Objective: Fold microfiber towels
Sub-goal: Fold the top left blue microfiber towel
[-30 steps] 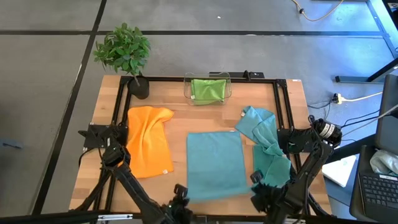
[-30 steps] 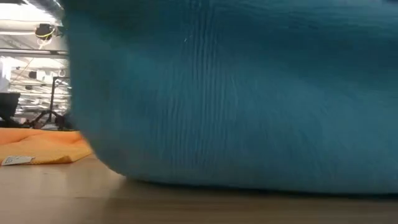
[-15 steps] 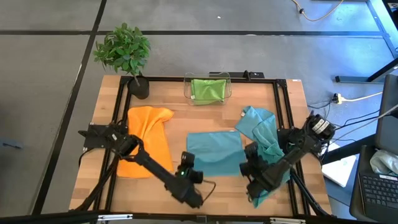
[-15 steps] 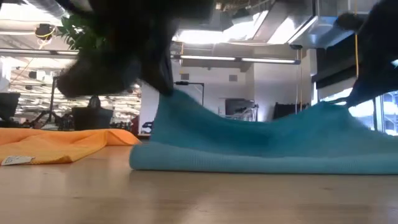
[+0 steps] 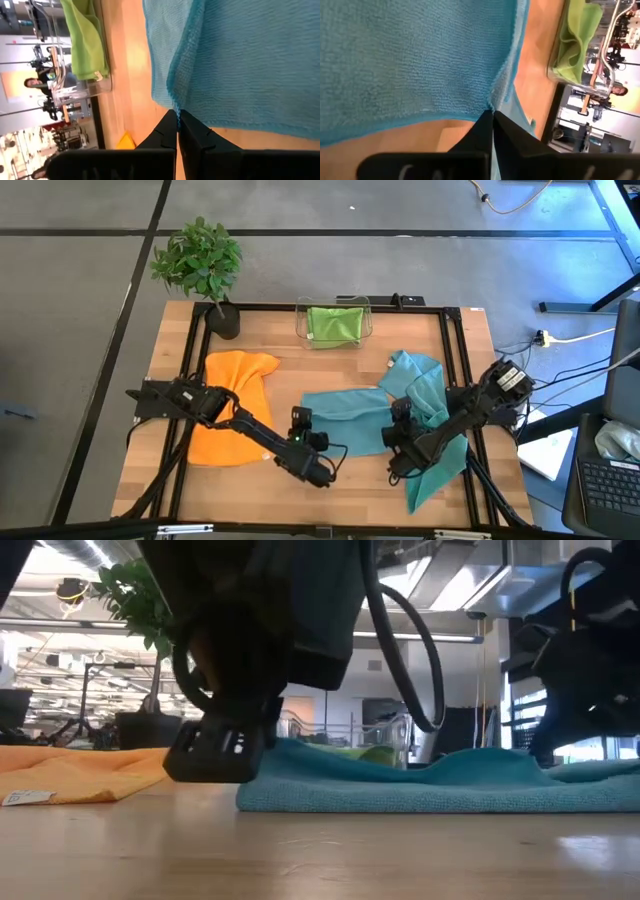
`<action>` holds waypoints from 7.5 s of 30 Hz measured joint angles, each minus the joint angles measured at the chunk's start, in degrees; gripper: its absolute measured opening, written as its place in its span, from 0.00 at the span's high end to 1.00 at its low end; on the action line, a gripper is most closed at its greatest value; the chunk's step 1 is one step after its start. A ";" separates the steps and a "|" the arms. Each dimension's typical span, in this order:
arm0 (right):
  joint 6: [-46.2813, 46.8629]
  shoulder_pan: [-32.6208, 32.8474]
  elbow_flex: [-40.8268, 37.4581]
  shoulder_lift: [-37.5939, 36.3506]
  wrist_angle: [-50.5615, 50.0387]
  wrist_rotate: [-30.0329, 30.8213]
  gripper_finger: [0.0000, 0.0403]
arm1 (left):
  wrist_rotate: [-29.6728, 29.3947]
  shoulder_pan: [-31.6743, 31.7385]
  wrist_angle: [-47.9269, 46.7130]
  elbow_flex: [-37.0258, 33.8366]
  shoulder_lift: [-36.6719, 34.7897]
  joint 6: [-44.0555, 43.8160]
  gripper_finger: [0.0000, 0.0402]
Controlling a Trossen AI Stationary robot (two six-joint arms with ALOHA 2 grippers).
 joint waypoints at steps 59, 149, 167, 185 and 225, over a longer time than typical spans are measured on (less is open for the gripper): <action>7.56 -9.60 -0.03 0.00 -4.87 6.29 0.95 | -0.14 3.33 -9.30 -0.35 -0.02 -5.66 0.76; 19.06 14.19 8.04 -2.15 1.66 3.07 0.57 | 14.18 -9.09 16.99 0.04 -1.46 -16.63 0.65; 17.56 17.04 9.36 -2.21 19.46 4.75 0.61 | 17.56 -12.59 17.34 0.04 -1.83 -45.16 0.65; 10.10 13.88 6.92 -2.21 35.11 -2.06 0.61 | 9.17 -15.82 12.54 10.64 -1.90 -43.10 0.65; -7.85 -4.57 -16.03 -4.62 72.79 -22.81 0.61 | 16.30 -3.04 14.64 6.90 -2.29 -11.47 0.72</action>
